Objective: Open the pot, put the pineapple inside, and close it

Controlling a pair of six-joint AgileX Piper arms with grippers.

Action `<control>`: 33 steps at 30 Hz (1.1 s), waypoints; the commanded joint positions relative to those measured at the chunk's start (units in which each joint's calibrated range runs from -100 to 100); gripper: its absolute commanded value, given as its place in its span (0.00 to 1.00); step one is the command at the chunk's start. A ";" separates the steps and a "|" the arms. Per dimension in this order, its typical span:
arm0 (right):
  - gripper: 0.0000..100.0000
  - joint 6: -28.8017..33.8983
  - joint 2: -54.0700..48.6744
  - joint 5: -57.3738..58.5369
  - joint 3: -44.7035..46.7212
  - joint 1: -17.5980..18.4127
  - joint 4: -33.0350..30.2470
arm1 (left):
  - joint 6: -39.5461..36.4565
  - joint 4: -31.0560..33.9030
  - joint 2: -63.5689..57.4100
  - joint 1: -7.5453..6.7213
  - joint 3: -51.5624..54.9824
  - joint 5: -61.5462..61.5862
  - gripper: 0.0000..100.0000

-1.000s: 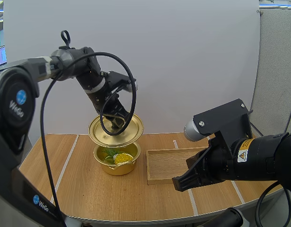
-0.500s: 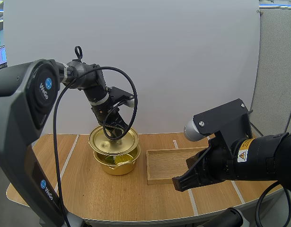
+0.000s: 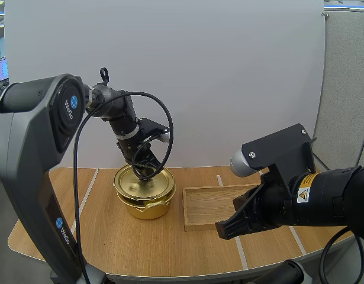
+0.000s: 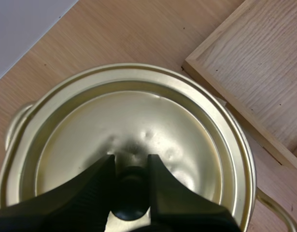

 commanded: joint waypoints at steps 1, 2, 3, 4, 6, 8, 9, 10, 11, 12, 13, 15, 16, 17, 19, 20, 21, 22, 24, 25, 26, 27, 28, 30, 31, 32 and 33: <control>0.00 -0.67 -0.58 0.00 0.22 -0.19 0.42 | -0.43 -0.44 -0.07 -0.13 0.10 0.67 0.00; 0.00 -0.67 -0.58 0.00 0.22 -0.19 0.42 | -0.43 -0.44 -0.07 -0.13 0.10 0.91 0.00; 0.00 -0.67 -0.58 0.00 0.22 -0.19 0.42 | -0.43 -0.44 -0.07 -0.13 0.10 0.91 0.00; 0.00 -0.67 -0.58 0.00 0.22 -0.19 0.42 | -0.43 -0.44 -0.07 -0.13 0.10 1.10 0.00; 0.00 -0.67 -0.58 0.00 0.22 -0.19 0.42 | -0.43 -0.55 -0.07 -0.13 0.10 1.26 0.00; 0.00 -0.67 -0.58 0.00 0.22 -0.19 0.42 | -0.43 -1.21 -0.07 -0.13 0.10 1.26 0.00; 0.00 -0.67 -0.58 0.00 0.22 -0.19 0.42 | -0.43 -1.48 -0.07 -0.13 0.10 1.26 0.00; 0.00 -0.67 -0.58 0.00 0.22 -0.19 0.42 | -0.43 -1.61 -0.07 -0.13 0.10 1.26 0.00; 0.00 -0.67 -0.58 0.00 0.22 -0.19 0.42 | -0.43 -1.62 -0.07 -0.13 0.10 1.07 0.00; 0.00 -0.67 -0.58 0.00 0.22 -0.19 0.42 | -0.43 -1.62 -0.07 -0.13 0.10 0.84 0.00; 0.00 -0.67 -0.58 0.00 0.22 -0.19 0.42 | -0.43 -1.62 -0.07 -0.13 0.10 0.66 0.00; 0.00 -0.67 -0.58 0.00 0.22 -0.19 0.42 | -0.43 -1.62 -0.07 -0.13 0.10 0.43 0.00; 0.00 -0.67 -0.58 0.00 0.22 -0.19 0.42 | -0.43 -1.62 -0.07 -0.13 0.10 0.43 0.00; 0.00 -0.67 -0.58 0.00 0.22 -0.19 0.42 | -0.43 -1.62 -0.07 -0.13 0.10 0.43 0.00; 0.00 -0.67 -0.58 0.00 0.22 -0.19 0.42 | -0.43 -1.62 -0.07 -0.13 0.10 0.07 0.00; 0.00 -0.67 -0.58 0.00 0.22 -0.19 0.42 | -0.43 -1.62 -0.07 -0.13 0.10 0.07 0.00; 0.00 -0.67 -0.58 0.00 0.22 -0.19 0.42 | -0.43 -1.62 -0.07 -0.13 0.10 0.07 0.00; 0.00 -0.67 -0.58 0.00 0.22 -0.19 0.42 | -0.43 -1.62 -0.07 -0.13 0.10 -0.15 0.00; 0.00 -0.67 -0.58 0.00 0.22 -0.19 0.42 | -0.43 -1.62 -0.07 -0.13 0.10 -0.37 0.00; 0.00 -0.67 -0.58 0.00 0.22 -0.19 0.42 | -0.43 -1.62 -0.07 -0.13 0.10 -0.50 0.00; 0.00 -0.67 -0.58 0.00 0.22 -0.19 0.42 | -0.43 -1.62 -0.07 -0.13 0.10 -0.50 0.00; 0.00 -0.67 -0.58 0.00 0.22 -0.19 0.42 | -0.43 -1.62 -0.07 -0.13 0.10 -0.50 0.00; 0.00 -0.67 -0.58 0.00 0.22 -0.19 0.42 | -0.43 -1.73 -0.07 -0.13 0.10 -0.41 0.00; 0.00 -0.67 -0.58 0.00 0.22 -0.19 0.42 | -0.43 -1.73 0.16 -0.13 0.56 -0.58 0.00; 0.00 -0.67 -0.58 0.00 0.22 -0.19 0.42 | -0.43 -1.73 0.16 -0.13 1.23 -1.38 0.00; 0.00 -0.67 -0.58 0.00 0.22 -0.19 0.42 | -0.34 -1.73 0.30 -0.13 1.89 -2.22 0.00; 0.00 -0.67 -0.58 0.00 0.22 -0.19 0.42 | -0.34 -1.73 0.46 -0.13 2.83 -3.62 0.00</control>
